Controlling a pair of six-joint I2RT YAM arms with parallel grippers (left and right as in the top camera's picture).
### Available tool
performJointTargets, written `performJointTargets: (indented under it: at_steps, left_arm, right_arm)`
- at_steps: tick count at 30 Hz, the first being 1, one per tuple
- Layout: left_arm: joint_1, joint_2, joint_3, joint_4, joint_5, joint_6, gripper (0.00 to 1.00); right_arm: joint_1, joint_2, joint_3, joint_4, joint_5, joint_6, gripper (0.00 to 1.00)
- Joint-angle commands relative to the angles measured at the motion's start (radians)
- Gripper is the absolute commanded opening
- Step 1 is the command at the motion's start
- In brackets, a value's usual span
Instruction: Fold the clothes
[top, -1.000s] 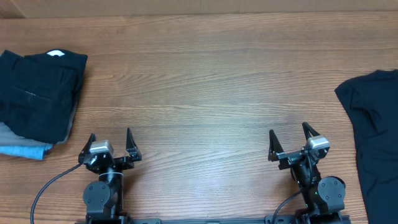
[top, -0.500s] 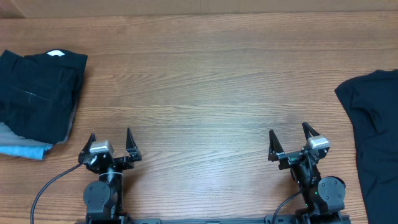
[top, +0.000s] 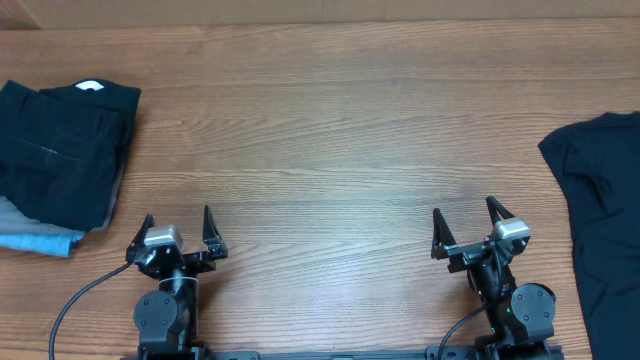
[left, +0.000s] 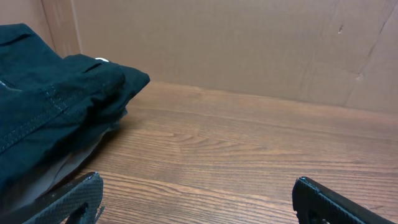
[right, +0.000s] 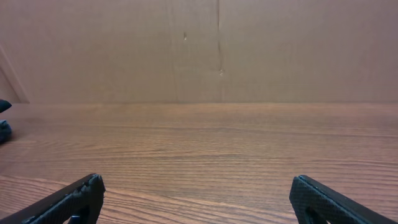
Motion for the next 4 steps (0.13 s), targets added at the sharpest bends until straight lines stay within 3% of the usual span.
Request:
performJointTargets:
  at_steps: [1, 4]
  left_arm:
    - [-0.006, -0.012, -0.004, 0.0, 0.012, 0.022, 1.0]
    - [-0.006, -0.012, -0.004, 0.0, 0.012, 0.022, 1.0]
  right_arm:
    - [0.002, -0.008, -0.01, 0.005, 0.013, 0.005, 1.0]
    - [0.002, -0.008, -0.01, 0.005, 0.013, 0.005, 1.0]
